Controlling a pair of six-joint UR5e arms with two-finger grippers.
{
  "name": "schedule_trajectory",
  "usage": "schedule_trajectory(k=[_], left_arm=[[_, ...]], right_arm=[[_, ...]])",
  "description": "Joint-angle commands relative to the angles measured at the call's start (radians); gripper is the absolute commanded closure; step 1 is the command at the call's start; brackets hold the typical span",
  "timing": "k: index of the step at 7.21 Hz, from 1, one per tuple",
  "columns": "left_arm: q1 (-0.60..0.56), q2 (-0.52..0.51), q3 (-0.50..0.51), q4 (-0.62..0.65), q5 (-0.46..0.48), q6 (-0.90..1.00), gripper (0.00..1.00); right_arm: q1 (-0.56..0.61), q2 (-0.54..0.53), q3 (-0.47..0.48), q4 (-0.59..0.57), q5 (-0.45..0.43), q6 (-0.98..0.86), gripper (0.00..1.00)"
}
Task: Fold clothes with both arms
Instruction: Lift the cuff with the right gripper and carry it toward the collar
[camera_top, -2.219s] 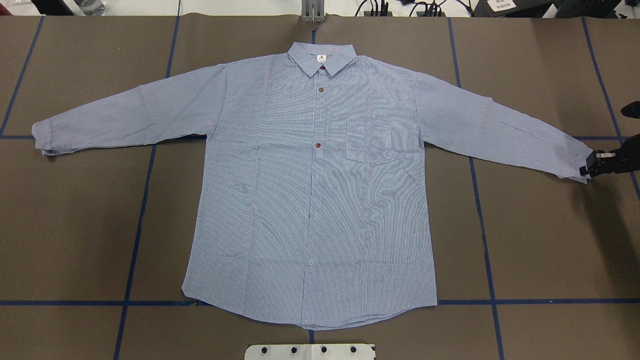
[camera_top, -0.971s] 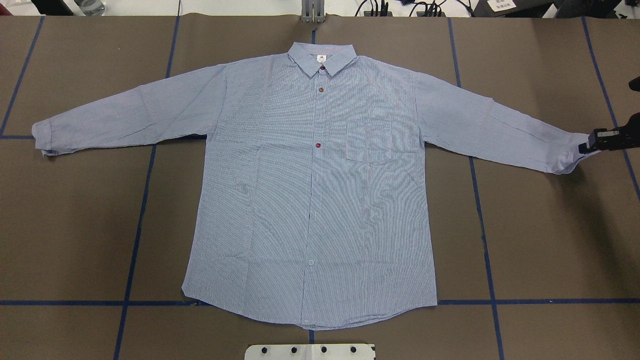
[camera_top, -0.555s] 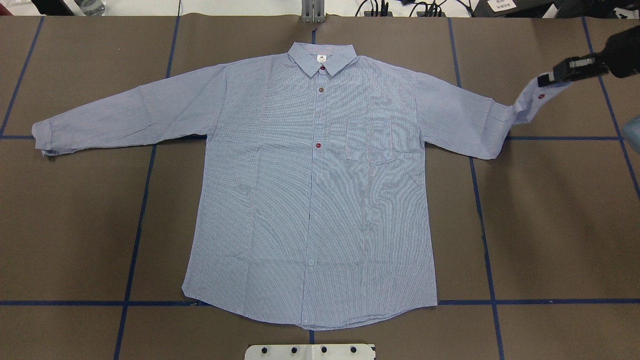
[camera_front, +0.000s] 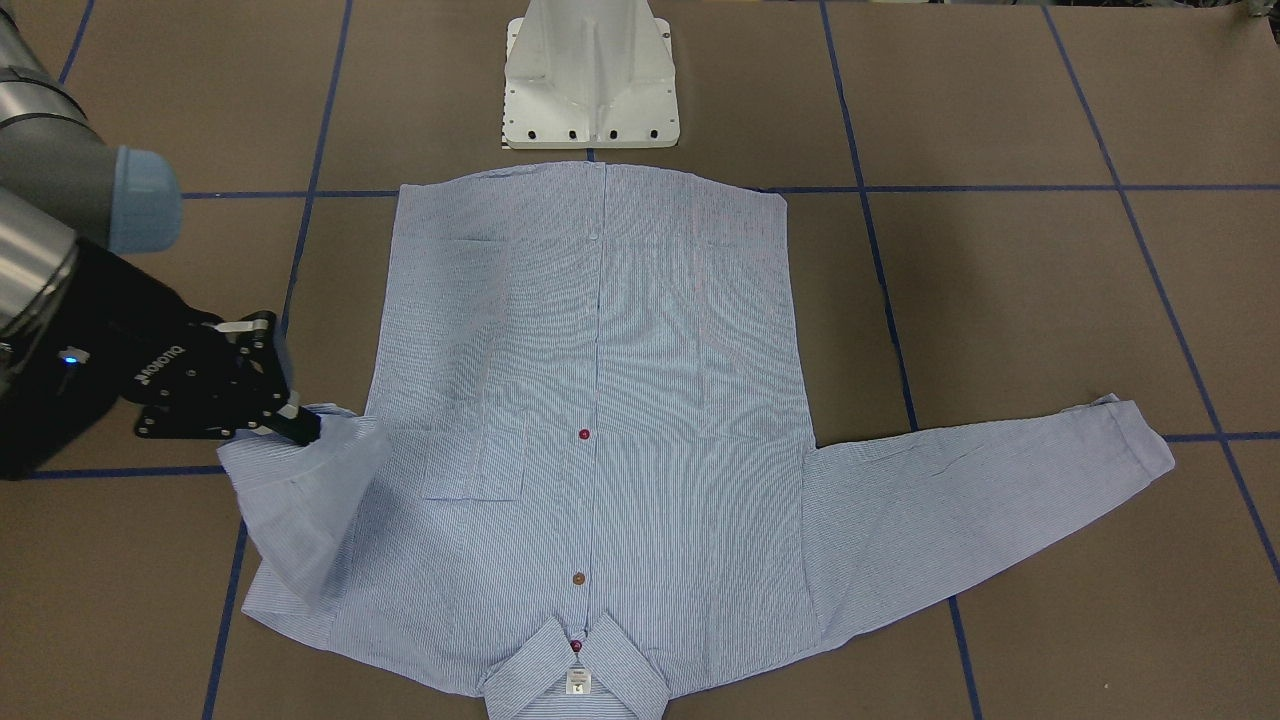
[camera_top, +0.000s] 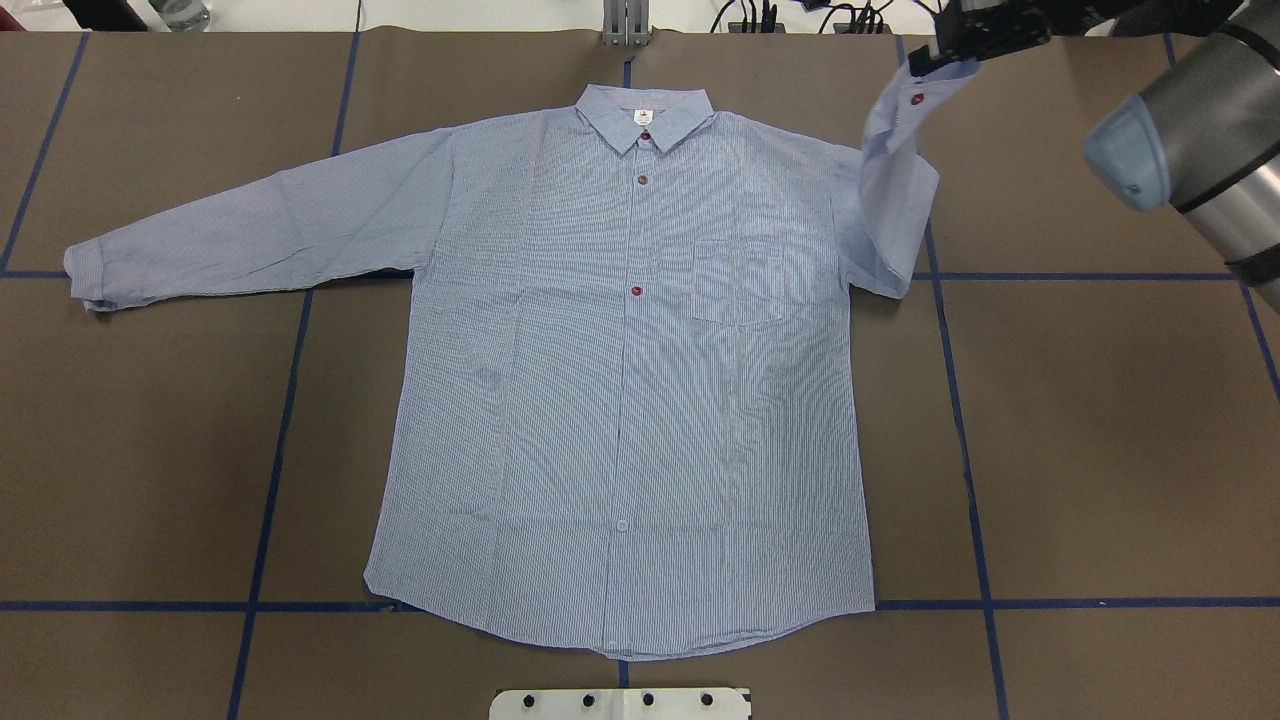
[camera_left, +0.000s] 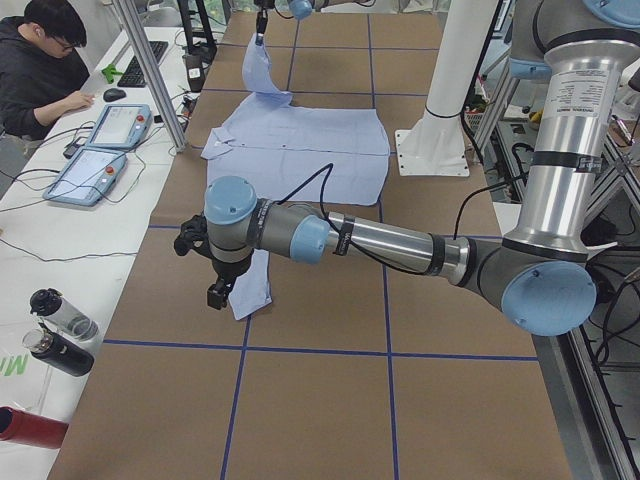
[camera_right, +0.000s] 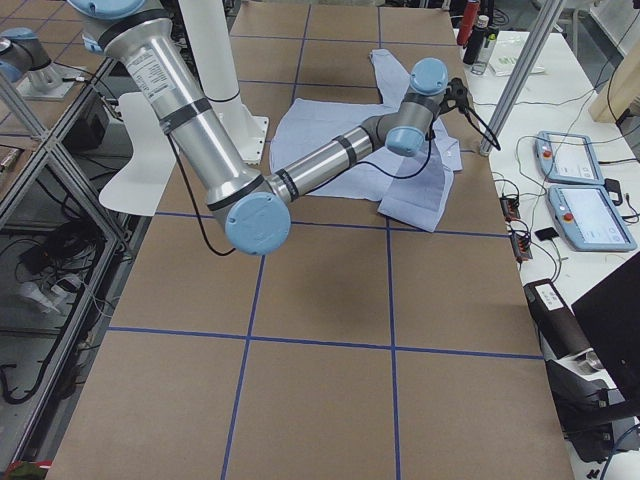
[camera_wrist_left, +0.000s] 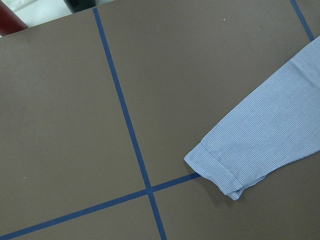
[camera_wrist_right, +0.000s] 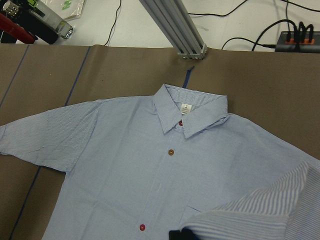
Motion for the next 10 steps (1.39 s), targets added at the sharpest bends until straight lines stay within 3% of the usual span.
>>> schedule_trajectory(k=[1, 5, 7, 9, 10], left_arm=[[-0.001, 0.006, -0.001, 0.0, 0.0, 0.001, 0.0], [-0.001, 0.006, 0.0, 0.0, 0.0, -0.001, 0.0], [-0.001, 0.006, 0.007, -0.001, 0.0, 0.001, 0.0], [0.001, 0.006, 0.01, -0.001, 0.0, 0.001, 0.0], [-0.001, 0.006, 0.01, -0.001, 0.0, 0.001, 0.0]], right_arm=[[-0.08, 0.17, -0.134, -0.008, -0.072, 0.004, 1.0], [-0.168, 0.206, -0.167, -0.008, -0.193, 0.004, 1.0], [-0.215, 0.288, -0.302, -0.008, -0.228, 0.002, 1.0], [-0.316, 0.334, -0.419, -0.008, -0.366, -0.004, 1.0], [-0.349, 0.403, -0.525, -0.008, -0.406, -0.004, 1.0]])
